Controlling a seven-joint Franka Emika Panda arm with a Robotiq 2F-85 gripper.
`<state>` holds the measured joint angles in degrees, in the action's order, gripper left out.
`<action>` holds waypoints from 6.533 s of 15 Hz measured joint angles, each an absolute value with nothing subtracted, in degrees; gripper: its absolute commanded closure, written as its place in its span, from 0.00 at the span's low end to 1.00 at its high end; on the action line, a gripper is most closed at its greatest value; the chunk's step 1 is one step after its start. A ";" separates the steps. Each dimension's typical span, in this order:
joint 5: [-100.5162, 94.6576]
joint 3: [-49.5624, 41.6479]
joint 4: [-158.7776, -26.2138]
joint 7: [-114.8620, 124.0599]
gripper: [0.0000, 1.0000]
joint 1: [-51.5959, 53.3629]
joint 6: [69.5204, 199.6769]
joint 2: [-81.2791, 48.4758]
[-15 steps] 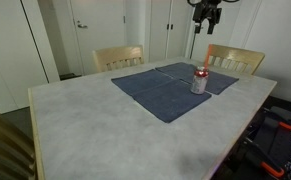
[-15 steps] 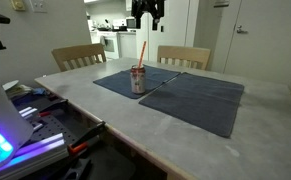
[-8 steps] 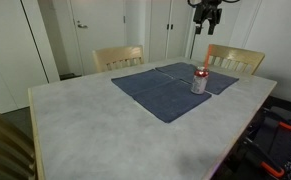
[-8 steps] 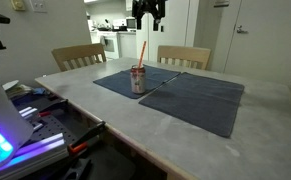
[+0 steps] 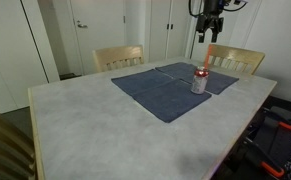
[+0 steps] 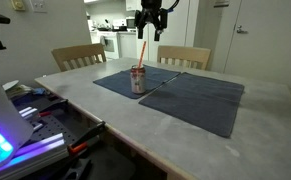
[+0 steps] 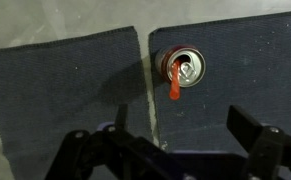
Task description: Remove the straw from the can and put it on the table
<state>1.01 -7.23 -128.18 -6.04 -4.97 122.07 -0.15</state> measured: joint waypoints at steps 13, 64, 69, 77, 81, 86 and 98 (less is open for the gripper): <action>6.00 -7.39 -125.18 -6.03 0.26 -6.76 118.71 -6.04; 2.57 -7.40 -116.46 -4.97 0.98 -7.06 98.23 -4.19; 2.58 -7.36 -116.46 -4.97 0.98 -6.91 98.23 -1.79; 2.05 -7.29 -116.10 -4.98 0.98 -6.89 98.23 1.28; 0.58 -7.36 -115.63 -4.97 0.98 -6.91 98.23 2.07; -0.24 -7.54 -115.53 -4.97 0.98 -6.98 98.23 3.46; 10.71 -6.90 -115.48 -8.26 0.98 -5.21 103.62 4.86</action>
